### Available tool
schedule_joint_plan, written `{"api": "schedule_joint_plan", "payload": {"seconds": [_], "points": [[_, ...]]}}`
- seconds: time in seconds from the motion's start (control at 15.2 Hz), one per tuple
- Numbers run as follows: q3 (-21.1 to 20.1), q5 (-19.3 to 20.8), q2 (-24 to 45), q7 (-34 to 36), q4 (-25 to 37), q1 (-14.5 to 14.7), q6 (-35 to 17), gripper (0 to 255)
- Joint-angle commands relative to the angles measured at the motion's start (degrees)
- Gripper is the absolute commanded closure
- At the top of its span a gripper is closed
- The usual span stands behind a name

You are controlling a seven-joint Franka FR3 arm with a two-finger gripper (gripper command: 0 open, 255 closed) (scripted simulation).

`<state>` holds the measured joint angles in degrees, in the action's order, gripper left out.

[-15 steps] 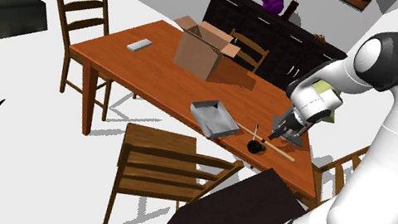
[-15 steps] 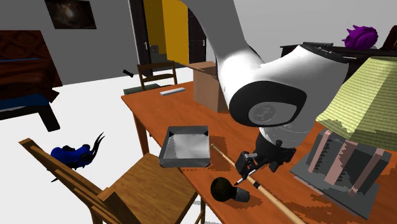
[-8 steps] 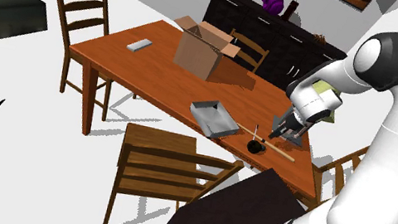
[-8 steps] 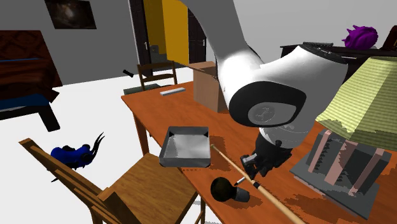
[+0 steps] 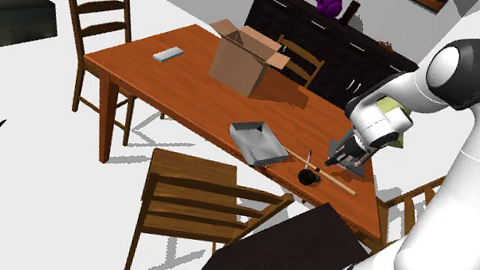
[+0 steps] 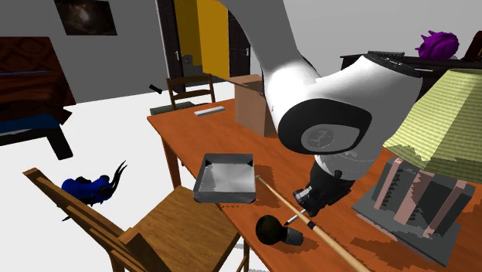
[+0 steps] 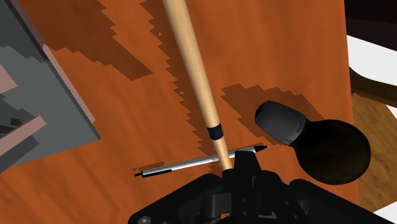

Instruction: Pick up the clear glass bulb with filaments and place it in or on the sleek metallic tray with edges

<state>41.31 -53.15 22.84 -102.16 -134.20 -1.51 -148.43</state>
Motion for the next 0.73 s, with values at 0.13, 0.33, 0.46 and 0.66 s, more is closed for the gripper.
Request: {"api": "schedule_joint_plan", "payload": {"seconds": [0.13, 0.33, 0.46, 0.66], "points": [[1.2, 3.5, -2.0, 4.0, -3.8, 5.4, -4.0, 0], [3.9, 9.6, -4.1, 11.4, -9.1, 14.3, -9.3, 0], [6.4, 14.2, -4.8, 17.2, -12.2, 21.0, -12.0, 0], [6.2, 14.6, -3.9, 19.0, -13.3, 23.4, -13.5, 0]]}}
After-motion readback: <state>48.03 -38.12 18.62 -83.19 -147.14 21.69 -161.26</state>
